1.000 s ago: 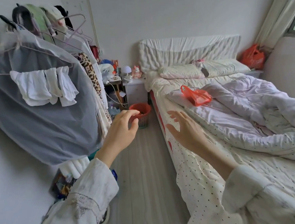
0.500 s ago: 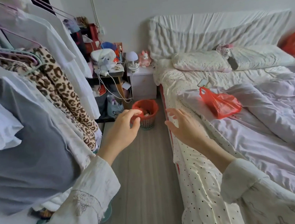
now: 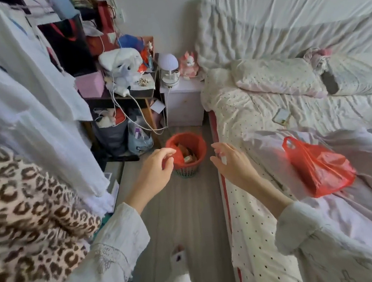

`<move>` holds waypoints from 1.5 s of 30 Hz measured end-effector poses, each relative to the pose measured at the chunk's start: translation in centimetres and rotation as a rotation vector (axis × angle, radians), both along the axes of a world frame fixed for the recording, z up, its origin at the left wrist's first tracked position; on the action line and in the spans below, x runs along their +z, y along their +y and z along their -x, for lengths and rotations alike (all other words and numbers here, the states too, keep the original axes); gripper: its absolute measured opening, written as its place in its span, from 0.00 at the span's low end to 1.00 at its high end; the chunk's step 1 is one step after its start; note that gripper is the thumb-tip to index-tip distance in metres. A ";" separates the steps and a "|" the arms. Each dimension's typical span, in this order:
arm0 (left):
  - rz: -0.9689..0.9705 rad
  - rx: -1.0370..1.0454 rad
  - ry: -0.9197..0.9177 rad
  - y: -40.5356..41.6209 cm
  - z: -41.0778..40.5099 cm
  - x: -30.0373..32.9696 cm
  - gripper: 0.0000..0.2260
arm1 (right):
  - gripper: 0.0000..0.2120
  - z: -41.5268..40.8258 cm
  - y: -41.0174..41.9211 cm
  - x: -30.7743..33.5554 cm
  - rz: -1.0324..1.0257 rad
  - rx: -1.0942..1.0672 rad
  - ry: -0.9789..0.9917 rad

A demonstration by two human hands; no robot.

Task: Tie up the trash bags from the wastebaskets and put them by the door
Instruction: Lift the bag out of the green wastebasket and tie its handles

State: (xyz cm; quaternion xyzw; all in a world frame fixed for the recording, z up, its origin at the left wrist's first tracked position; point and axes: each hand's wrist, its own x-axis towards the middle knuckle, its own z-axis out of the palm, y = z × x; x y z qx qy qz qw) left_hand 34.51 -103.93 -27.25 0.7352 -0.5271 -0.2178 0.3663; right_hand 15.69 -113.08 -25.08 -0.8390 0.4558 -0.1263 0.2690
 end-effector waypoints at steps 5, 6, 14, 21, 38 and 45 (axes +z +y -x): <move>-0.099 0.032 0.089 -8.6 -6.7 -4.4 0.12 | 0.19 -6.4 -8.7 -3.4 -0.139 -0.029 0.037; -0.122 0.040 0.105 -10.1 -7.7 -5.4 0.12 | 0.19 -7.3 -10.1 -4.4 -0.162 -0.031 0.038; -0.418 0.053 0.292 -20.4 -11.8 -15.7 0.16 | 0.20 -11.9 -23.2 -13.7 -0.294 -0.007 0.197; -0.594 0.066 0.228 -28.4 -13.7 -27.8 0.19 | 0.21 -15.6 -33.8 -27.3 -0.379 0.121 0.339; -0.669 -0.662 -0.554 -33.6 -14.6 -59.1 0.35 | 0.25 -16.2 -36.0 -60.2 -0.240 0.417 0.567; -0.559 -0.616 -0.677 -36.2 -15.9 -61.4 0.36 | 0.30 -17.3 -36.7 -63.5 -0.012 0.441 0.617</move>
